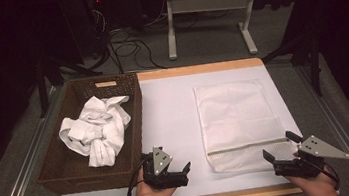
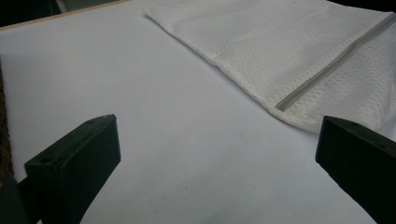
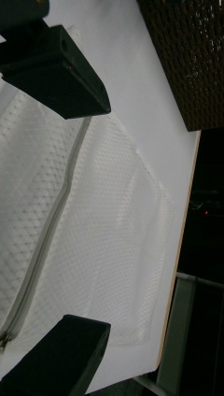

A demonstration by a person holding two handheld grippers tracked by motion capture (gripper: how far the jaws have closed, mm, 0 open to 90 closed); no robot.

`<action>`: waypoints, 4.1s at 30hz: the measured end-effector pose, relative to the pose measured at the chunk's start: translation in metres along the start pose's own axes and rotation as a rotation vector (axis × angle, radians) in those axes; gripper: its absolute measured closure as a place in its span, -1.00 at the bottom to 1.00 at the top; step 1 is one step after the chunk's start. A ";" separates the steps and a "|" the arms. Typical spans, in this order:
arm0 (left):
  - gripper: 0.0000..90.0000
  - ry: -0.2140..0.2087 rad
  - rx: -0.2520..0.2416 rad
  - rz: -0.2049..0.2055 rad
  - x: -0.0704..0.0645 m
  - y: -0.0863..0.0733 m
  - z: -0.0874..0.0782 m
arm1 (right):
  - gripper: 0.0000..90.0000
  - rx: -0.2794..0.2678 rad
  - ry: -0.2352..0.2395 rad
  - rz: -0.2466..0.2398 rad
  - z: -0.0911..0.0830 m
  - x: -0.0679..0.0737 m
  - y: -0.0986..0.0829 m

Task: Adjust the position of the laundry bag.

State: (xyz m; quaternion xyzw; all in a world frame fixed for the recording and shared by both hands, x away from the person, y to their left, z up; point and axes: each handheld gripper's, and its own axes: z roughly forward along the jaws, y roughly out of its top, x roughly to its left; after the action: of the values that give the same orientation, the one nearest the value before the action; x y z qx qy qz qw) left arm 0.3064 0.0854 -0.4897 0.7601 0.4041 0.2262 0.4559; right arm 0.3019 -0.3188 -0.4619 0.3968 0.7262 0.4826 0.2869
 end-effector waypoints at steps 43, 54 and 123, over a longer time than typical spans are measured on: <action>-0.66 -0.085 0.001 -0.024 -0.010 0.006 0.024 | -0.76 0.080 -0.055 -0.008 -0.002 -0.014 -0.015; -0.48 -0.135 0.064 0.013 -0.024 0.008 0.054 | -0.52 0.120 -0.108 0.053 -0.015 -0.028 -0.024; 0.92 -0.037 0.197 0.026 -0.008 0.010 0.082 | 0.92 0.350 -0.098 0.085 0.033 -0.025 -0.035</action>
State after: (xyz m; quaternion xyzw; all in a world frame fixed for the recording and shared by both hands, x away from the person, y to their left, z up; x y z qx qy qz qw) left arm 0.3644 0.0350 -0.5205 0.8106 0.4058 0.1771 0.3834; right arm 0.3311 -0.3326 -0.5059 0.4939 0.7669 0.3407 0.2278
